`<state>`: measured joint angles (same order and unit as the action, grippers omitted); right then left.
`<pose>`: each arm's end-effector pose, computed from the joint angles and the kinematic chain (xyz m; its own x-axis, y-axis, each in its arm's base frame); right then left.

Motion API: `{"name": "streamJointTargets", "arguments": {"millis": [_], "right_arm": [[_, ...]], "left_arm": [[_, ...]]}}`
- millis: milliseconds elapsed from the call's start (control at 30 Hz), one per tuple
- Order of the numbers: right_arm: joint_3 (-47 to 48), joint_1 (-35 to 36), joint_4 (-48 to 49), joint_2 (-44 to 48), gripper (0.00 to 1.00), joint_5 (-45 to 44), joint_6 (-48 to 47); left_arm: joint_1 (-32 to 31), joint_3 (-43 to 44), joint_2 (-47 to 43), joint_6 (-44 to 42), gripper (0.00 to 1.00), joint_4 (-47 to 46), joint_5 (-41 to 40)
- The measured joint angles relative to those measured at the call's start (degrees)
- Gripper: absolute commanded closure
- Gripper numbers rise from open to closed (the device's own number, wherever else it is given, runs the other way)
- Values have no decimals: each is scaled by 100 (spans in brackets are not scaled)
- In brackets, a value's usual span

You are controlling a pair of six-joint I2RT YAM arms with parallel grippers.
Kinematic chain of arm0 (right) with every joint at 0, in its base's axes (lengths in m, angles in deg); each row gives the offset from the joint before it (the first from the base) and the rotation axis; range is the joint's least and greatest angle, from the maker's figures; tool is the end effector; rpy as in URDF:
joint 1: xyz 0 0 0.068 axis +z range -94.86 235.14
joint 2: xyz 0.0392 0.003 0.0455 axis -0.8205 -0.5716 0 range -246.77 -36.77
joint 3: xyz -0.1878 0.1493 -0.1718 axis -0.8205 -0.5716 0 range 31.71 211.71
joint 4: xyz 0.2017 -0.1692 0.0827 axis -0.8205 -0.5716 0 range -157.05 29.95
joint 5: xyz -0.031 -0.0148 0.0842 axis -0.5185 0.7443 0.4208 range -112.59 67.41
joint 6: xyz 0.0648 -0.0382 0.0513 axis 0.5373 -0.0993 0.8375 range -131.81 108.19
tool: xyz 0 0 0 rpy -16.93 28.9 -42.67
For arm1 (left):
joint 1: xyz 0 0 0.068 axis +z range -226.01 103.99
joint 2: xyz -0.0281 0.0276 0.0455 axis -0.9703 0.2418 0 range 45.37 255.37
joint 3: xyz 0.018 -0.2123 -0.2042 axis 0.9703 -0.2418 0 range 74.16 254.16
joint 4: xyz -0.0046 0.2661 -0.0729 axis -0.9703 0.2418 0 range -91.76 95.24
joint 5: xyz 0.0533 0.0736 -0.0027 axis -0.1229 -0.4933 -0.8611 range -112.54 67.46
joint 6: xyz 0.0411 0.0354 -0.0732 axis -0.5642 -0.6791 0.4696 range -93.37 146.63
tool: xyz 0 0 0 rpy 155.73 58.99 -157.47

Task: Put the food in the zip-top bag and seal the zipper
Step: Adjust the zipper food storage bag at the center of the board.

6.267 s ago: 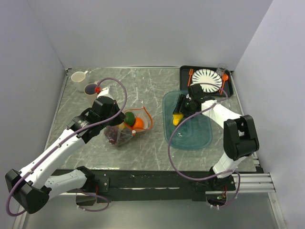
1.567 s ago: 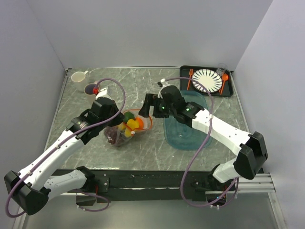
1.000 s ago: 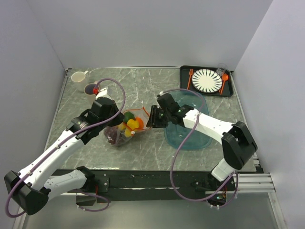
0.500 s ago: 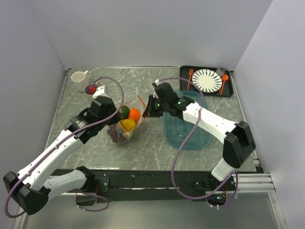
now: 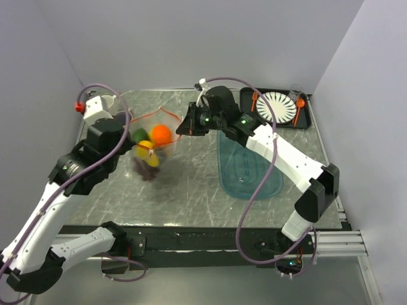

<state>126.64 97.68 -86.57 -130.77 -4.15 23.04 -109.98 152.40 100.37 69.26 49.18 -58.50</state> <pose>0.3037 0.3138 0.3986 -0.7478 0.0495 -0.6621 -0.5170 0.5822 0.6275 0.1885 -0.0693 0.4413 -0.2980 -0.4602 -0.8363 -0.2456 0.8836 -0.3987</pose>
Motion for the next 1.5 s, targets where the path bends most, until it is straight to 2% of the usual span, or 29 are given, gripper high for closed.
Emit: {"name": "streamJointTargets", "arguments": {"millis": [133,233,467,600,700,800,900,933,1033,1167,1500], "right_arm": [[-90,31,-24,-289,95,52,26],[-317,37,-33,-413,94,-7,22],[-1231,33,107,-721,95,-177,22],[-1784,9,114,-739,95,-400,50],[-1926,-7,184,-715,95,-494,129],[-2041,-7,284,-619,96,-588,223],[-2135,-7,354,-485,96,-688,326],[-2175,-7,380,-435,97,-708,358],[-2280,-7,463,-343,98,-748,455],[-2341,-17,466,-339,99,-839,516],[-2413,-31,466,-339,100,-905,566]], "left_arm": [[118,144,63,-286,99,-90,-72],[140,-105,251,-442,99,-332,164],[153,-1513,850,-448,99,-1056,1261],[153,-1773,855,-404,95,-1390,1919],[153,-1794,761,-402,89,-1707,2273],[155,-1797,737,-402,74,-1950,2680],[155,-1797,778,-396,49,-2044,2946],[153,-1803,780,-372,31,-2057,2983],[153,-1939,697,-168,18,-2131,2959],[155,-2223,356,256,12,-2048,2785],[155,-3021,-1078,1572,16,-2009,2522]]}}
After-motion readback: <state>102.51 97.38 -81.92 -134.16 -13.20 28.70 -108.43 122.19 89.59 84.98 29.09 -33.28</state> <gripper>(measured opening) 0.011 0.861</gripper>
